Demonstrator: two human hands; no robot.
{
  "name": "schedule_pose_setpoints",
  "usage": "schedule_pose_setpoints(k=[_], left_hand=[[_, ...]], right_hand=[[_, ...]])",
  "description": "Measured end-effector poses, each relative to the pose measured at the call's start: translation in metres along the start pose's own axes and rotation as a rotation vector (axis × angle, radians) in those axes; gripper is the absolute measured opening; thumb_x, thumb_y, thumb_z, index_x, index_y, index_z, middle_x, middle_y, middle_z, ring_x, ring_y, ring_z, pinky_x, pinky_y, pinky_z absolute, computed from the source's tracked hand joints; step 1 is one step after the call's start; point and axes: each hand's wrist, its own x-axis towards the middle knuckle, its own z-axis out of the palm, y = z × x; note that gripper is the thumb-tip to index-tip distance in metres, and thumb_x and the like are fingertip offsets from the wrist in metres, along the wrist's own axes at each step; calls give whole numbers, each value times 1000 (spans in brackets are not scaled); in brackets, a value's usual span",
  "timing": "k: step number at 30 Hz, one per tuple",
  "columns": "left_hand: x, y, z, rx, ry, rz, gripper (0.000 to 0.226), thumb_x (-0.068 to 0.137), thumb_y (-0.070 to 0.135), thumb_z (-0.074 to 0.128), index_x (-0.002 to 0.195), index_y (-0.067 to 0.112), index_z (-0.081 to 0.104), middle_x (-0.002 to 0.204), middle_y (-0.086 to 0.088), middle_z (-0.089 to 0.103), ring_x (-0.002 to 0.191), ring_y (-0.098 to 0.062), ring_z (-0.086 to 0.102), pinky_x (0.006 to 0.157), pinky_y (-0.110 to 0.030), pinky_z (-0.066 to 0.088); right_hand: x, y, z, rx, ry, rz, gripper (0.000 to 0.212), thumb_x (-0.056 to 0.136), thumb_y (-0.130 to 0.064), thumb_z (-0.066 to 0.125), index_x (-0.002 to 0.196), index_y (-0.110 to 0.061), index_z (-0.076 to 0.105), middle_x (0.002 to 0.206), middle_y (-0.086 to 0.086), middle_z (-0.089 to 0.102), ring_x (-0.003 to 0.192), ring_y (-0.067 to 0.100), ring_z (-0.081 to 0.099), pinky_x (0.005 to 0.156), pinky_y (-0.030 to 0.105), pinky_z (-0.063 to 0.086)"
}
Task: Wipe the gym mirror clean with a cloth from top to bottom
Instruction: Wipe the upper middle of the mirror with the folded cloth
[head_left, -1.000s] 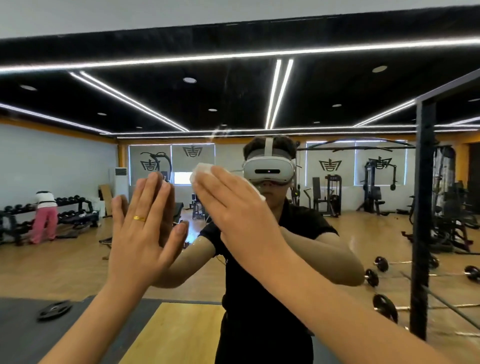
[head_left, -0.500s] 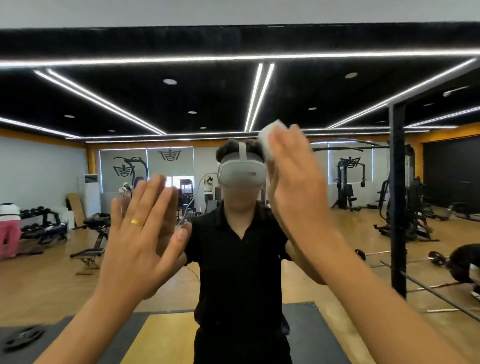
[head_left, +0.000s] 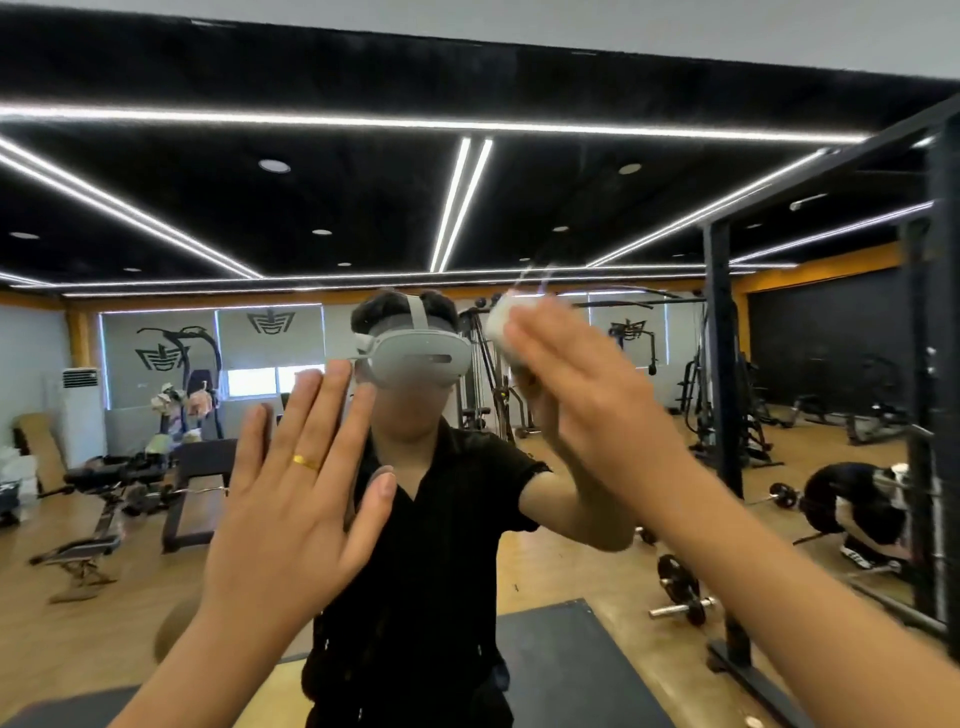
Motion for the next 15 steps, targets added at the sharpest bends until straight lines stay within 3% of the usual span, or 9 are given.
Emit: schedule_pose_setpoints(k=[2, 4, 7, 9, 12, 15], left_hand=[[0, -1, 0, 0, -2, 0, 70, 101, 45, 38, 159, 6, 31, 170, -13, 20, 158, -27, 15, 127, -54, 12], [0, -1, 0, -3, 0, -2, 70, 101, 45, 38, 160, 7, 31, 170, -12, 19, 158, -27, 15, 126, -55, 13], [0, 0, 0, -8, 5, -5, 69, 102, 44, 38, 159, 7, 31, 170, -12, 20, 158, -27, 15, 126, -55, 14], [0, 0, -1, -6, 0, -4, 68, 103, 44, 38, 159, 7, 31, 170, -12, 20, 158, -27, 16, 126, -54, 13], [0, 2, -3, -12, -21, -6, 69, 103, 44, 38, 161, 7, 28, 170, -12, 19, 158, -28, 15, 128, -51, 8], [-1, 3, -3, -7, -14, -15, 69, 102, 44, 38, 160, 8, 29, 170, -12, 19, 158, -28, 15, 127, -53, 10]], right_hand=[[27, 20, -2, -14, 95, 101, 53, 99, 3, 53, 150, -12, 48, 152, 12, 47, 142, 27, 41, 124, 30, 29], [47, 28, -2, 30, 175, 227, 60, 101, 3, 53, 155, -22, 43, 152, 13, 48, 145, 22, 39, 125, 30, 28], [50, 5, 3, 76, 261, 301, 50, 98, 5, 48, 146, -6, 52, 148, 16, 52, 142, 5, 34, 120, 16, 26], [32, -28, 13, 133, 235, 231, 58, 94, 14, 52, 147, -8, 50, 149, 10, 50, 145, 0, 32, 121, 18, 27], [1, -45, 19, 131, 9, 6, 64, 91, 15, 59, 151, -5, 49, 157, 10, 46, 151, 25, 36, 125, 37, 30], [13, -7, 7, 28, -56, -95, 71, 86, 14, 71, 150, -5, 49, 156, 13, 47, 149, 30, 37, 123, 44, 34]])
